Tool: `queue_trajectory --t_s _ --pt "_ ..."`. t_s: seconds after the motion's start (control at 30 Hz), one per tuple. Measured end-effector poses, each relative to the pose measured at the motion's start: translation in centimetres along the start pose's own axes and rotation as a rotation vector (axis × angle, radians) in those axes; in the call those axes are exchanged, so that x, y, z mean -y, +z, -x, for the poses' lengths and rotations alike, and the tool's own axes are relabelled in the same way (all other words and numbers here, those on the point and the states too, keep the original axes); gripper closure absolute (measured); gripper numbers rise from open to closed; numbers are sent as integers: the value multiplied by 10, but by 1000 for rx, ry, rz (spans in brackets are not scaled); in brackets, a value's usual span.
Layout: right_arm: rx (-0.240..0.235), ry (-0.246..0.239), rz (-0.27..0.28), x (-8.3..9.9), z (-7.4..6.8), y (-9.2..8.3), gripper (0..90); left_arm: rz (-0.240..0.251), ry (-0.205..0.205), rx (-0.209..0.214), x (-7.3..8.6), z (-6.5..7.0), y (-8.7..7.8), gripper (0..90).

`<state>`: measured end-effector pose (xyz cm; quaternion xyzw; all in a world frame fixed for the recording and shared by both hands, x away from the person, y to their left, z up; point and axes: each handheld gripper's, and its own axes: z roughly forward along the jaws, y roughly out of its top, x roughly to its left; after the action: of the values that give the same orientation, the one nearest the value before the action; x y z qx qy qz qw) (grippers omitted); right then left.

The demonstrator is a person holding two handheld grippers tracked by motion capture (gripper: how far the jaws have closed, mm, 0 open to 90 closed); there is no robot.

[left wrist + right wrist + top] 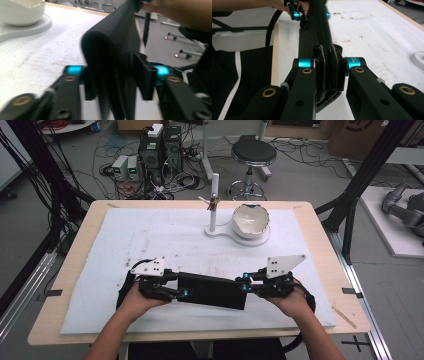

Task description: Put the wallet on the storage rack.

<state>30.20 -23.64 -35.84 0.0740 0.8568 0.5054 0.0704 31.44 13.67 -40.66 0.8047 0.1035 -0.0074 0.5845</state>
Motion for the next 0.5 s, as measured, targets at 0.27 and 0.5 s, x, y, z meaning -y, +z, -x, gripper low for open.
queue_trajectory --t_s 0.27,0.5 --pt "12 40 49 9 4 -1 772 -35 28 26 -9 7 -4 746" --pt "127 130 121 14 5 -8 495 -54 39 -50 -18 11 -13 748"
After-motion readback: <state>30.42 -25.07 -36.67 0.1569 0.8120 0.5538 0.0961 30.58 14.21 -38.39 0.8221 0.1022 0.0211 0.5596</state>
